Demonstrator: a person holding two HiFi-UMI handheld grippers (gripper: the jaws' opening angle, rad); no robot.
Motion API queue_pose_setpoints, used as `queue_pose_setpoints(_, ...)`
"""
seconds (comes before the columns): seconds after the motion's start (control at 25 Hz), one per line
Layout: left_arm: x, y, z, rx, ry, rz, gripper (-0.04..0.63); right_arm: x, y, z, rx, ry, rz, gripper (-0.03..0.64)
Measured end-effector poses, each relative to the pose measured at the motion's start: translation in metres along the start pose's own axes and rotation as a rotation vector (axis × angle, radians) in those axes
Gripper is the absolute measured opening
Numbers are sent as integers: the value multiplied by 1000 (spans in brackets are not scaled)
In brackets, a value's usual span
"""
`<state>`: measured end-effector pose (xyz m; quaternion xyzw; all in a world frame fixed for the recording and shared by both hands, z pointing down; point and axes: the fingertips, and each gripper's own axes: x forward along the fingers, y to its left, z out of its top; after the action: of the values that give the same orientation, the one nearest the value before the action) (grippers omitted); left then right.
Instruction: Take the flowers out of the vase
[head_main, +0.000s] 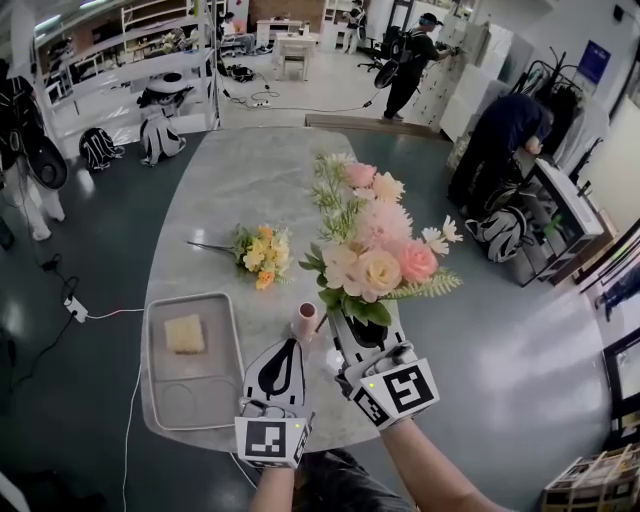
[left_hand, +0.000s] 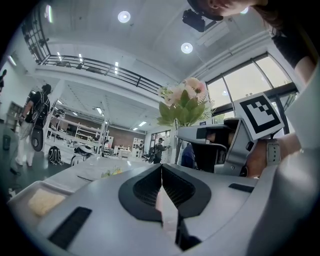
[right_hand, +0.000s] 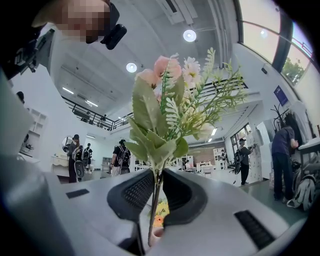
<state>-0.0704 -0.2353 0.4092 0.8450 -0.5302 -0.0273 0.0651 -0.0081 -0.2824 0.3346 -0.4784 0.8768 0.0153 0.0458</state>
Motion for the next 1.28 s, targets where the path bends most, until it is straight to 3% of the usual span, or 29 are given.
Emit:
queue_pose_setpoints(0.44, -19, 3, 25, 26, 13, -28, 14, -17, 21, 16, -13, 24, 4, 66)
queue_pose_setpoints(1.28, -82, -30, 33, 11, -7, -46, 14, -96, 55, 21, -2, 27, 8, 66)
